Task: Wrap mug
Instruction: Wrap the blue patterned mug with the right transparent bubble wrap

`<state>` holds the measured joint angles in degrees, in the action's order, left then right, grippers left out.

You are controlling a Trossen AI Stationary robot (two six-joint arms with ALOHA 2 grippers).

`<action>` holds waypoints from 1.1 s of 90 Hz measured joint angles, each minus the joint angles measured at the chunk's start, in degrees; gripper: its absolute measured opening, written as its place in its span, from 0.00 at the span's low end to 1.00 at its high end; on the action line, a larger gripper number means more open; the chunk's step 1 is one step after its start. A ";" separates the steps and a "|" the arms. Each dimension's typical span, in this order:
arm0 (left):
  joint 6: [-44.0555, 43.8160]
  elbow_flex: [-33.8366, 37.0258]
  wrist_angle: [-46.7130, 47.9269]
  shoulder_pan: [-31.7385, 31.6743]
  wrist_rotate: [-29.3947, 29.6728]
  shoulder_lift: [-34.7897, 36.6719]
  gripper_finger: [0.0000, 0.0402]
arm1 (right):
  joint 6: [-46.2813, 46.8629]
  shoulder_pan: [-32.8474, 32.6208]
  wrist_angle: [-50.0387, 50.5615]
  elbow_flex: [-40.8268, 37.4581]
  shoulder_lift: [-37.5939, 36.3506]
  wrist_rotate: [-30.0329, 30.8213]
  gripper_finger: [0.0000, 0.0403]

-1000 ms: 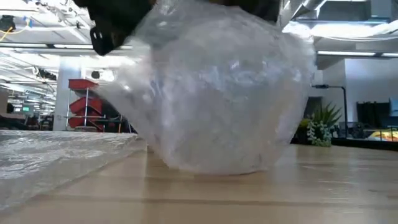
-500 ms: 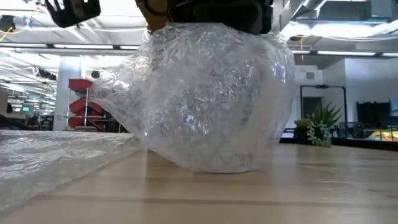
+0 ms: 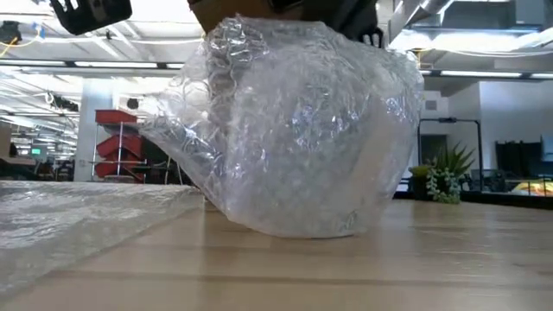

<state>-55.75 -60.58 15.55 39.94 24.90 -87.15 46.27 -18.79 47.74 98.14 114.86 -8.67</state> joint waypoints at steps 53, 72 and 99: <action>7.83 -9.84 0.16 0.61 -0.63 -0.04 0.00 | -1.19 0.84 0.54 1.24 6.89 4.12 0.00; 9.39 -11.71 0.37 0.59 -0.60 -0.04 0.00 | -0.78 1.41 4.66 6.31 5.06 4.87 0.00; 8.12 -12.13 0.11 0.68 -1.03 -0.04 0.00 | 1.69 0.93 9.71 11.56 4.95 4.31 0.00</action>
<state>-47.63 -72.71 15.66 40.62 23.86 -87.20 47.96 -17.87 57.45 109.71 119.81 -4.36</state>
